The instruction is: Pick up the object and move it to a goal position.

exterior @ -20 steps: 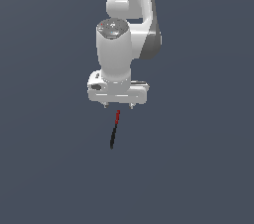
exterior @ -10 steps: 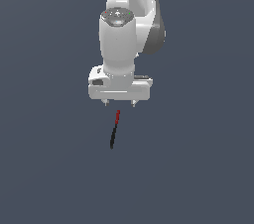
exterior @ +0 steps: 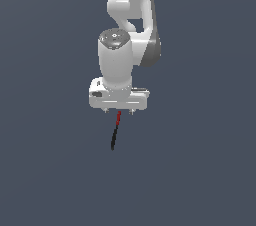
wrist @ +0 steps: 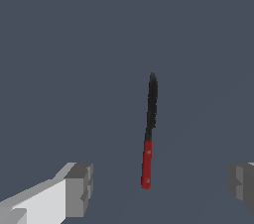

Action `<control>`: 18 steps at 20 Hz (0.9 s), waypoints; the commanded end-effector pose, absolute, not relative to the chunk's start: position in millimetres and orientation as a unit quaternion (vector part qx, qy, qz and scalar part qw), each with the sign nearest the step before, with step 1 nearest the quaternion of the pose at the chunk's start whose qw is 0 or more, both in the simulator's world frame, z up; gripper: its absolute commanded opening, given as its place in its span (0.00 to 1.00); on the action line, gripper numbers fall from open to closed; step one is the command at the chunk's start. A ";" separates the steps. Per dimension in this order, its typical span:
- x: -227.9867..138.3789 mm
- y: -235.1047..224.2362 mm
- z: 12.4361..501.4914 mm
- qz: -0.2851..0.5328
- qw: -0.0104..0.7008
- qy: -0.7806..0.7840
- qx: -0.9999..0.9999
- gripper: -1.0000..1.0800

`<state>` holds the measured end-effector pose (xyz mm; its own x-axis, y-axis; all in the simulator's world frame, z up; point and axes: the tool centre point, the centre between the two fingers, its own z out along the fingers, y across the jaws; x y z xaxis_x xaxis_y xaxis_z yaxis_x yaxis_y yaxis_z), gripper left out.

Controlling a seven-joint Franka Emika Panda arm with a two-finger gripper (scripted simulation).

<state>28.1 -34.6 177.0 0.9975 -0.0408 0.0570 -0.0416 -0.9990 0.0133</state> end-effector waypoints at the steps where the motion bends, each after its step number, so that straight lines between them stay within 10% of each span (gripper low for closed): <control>1: 28.8 -38.9 156.6 0.023 0.006 -0.028 0.999 0.96; 18: 23.0 -59.6 58.2 0.000 0.000 -0.065 0.998 0.96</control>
<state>22.7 -59.5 59.5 0.9917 -0.1286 -0.0006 -0.1286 -0.9917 0.0003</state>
